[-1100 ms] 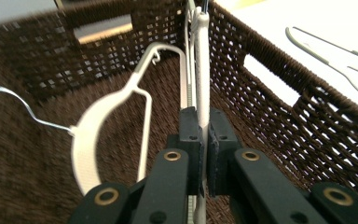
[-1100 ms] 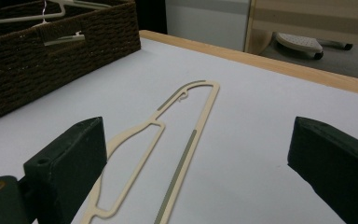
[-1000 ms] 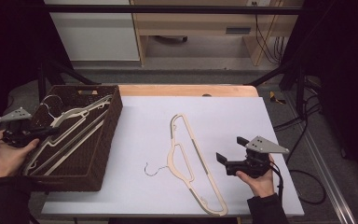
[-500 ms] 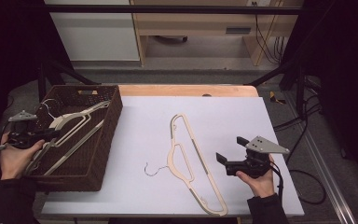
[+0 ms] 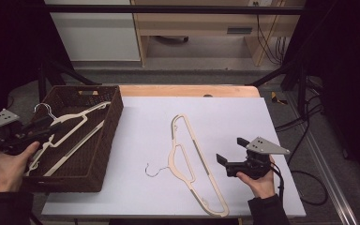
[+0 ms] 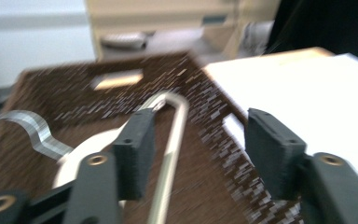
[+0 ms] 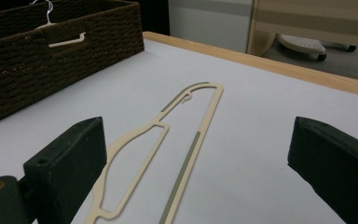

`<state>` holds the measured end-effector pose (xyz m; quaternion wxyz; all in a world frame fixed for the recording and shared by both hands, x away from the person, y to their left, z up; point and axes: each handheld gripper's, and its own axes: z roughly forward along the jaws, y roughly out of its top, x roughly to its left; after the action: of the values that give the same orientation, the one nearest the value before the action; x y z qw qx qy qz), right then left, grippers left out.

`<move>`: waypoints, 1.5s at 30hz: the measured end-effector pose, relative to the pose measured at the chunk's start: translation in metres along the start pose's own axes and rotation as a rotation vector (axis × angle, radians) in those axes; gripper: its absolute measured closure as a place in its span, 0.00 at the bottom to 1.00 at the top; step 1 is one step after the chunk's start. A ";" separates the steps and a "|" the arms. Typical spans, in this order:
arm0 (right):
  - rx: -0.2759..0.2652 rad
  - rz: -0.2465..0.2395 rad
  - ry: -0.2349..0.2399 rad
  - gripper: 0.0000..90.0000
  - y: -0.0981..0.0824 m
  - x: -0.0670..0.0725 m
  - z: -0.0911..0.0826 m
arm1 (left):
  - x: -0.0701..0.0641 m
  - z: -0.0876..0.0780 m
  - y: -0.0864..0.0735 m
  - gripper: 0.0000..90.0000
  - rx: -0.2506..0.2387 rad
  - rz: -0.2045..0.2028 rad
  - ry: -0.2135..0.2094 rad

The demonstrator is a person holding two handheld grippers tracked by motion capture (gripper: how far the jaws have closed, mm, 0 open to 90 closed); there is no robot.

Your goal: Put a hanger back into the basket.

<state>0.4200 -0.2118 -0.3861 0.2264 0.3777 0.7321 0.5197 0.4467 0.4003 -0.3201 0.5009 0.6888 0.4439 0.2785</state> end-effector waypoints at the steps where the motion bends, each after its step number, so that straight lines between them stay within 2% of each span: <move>1: 0.000 -0.004 0.003 0.05 0.000 0.000 0.000 | -0.009 0.002 0.001 0.38 -0.018 0.002 -0.021; 6: -0.005 0.001 -0.003 0.05 -0.001 -0.001 -0.001 | -0.044 0.013 0.001 0.20 -0.070 0.030 -0.092; 9: -0.005 0.001 -0.001 0.05 0.000 -0.001 -0.002 | -0.067 0.019 -0.001 0.13 -0.094 0.045 -0.145; 11: -0.008 0.006 -0.002 0.05 0.000 0.000 -0.002 | -0.080 0.022 -0.002 0.11 -0.095 0.064 -0.165; 16: -0.012 0.002 -0.007 0.04 0.000 -0.001 -0.003 | -0.110 0.033 -0.009 0.09 -0.083 0.085 -0.230; 19: -0.014 0.004 -0.007 0.04 0.000 -0.001 -0.004 | -0.129 0.042 -0.015 0.09 -0.058 0.115 -0.271; 26: -0.015 0.001 -0.002 0.04 0.001 0.000 -0.004 | -0.165 0.063 -0.025 0.10 0.000 0.183 -0.336; 31: -0.014 -0.002 0.000 0.05 0.001 0.001 -0.004 | -0.181 0.082 -0.037 0.11 0.064 0.217 -0.367; 32: -0.013 0.008 0.002 0.05 0.001 0.002 -0.003 | -0.183 0.085 -0.039 0.11 0.073 0.215 -0.374; 37: -0.002 -0.001 0.008 0.05 -0.001 0.002 -0.002 | -0.195 0.103 -0.054 0.12 0.130 0.218 -0.398; 45: 0.001 -0.010 0.019 0.05 -0.002 0.004 0.000 | -0.205 0.130 -0.076 0.16 0.246 0.260 -0.398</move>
<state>0.4168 -0.2089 -0.3876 0.2220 0.3694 0.7364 0.5215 0.4365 0.1679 -0.4230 0.4508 0.8369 0.2752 0.1436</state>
